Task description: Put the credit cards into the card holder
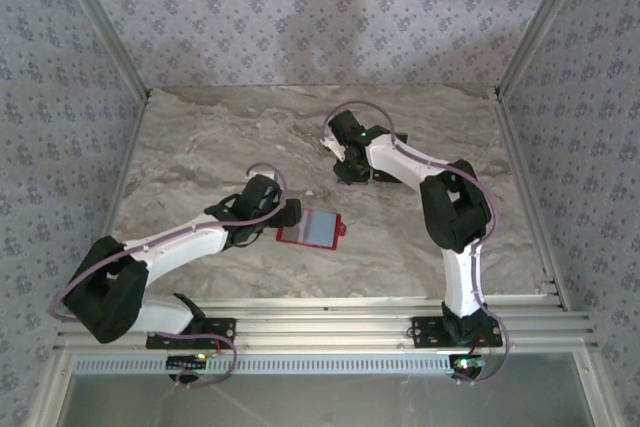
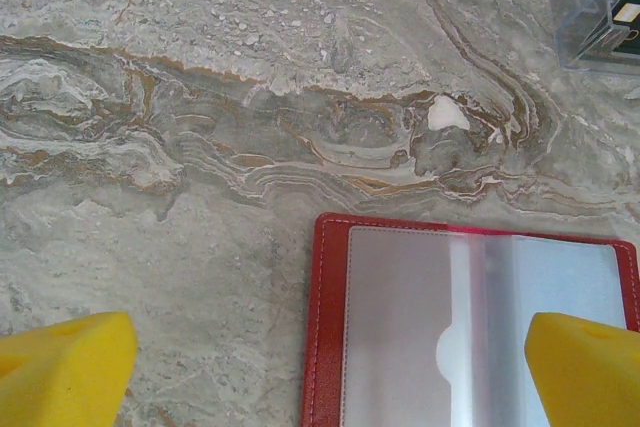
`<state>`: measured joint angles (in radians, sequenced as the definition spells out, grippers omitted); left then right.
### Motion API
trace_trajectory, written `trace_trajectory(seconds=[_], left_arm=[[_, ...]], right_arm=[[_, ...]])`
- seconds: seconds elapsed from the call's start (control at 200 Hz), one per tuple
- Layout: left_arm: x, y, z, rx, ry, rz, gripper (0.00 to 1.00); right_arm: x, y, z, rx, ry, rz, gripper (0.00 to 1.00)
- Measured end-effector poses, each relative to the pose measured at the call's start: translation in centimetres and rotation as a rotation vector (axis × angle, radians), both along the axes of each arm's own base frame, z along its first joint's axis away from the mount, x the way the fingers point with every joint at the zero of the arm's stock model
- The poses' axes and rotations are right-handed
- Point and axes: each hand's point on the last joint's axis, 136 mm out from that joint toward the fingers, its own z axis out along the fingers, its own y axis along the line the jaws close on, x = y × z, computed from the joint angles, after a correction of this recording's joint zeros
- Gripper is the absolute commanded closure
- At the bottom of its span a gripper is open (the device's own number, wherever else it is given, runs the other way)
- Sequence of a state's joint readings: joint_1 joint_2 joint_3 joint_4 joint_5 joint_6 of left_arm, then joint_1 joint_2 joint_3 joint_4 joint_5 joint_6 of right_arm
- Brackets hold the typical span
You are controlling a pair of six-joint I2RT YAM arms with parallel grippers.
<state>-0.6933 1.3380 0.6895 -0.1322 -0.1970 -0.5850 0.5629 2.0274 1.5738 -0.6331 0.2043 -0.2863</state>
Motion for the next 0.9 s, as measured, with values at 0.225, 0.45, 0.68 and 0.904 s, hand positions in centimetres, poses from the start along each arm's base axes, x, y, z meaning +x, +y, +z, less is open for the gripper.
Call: trace_trajectory(seconds=[0.225, 0.45, 0.68, 0.904], left_arm=[[0.0, 0.0, 0.0, -0.002, 0.001, -0.002, 0.00], [0.0, 0.0, 0.0, -0.002, 0.001, -0.002, 0.00], [0.0, -0.1, 0.0, -0.002, 0.001, -0.002, 0.00], [0.0, -0.1, 0.0, -0.002, 0.002, -0.002, 0.00]], right_arm=[[0.3, 0.0, -0.1, -0.016, -0.001, 0.006, 0.51], [-0.1, 0.0, -0.4, -0.029, 0.015, 0.017, 0.55], [-0.7, 0.0, -0.9, -0.045, 0.025, 0.025, 0.59], [-1.6, 0.4, -1.5, -0.060, 0.044, 0.043, 0.64]])
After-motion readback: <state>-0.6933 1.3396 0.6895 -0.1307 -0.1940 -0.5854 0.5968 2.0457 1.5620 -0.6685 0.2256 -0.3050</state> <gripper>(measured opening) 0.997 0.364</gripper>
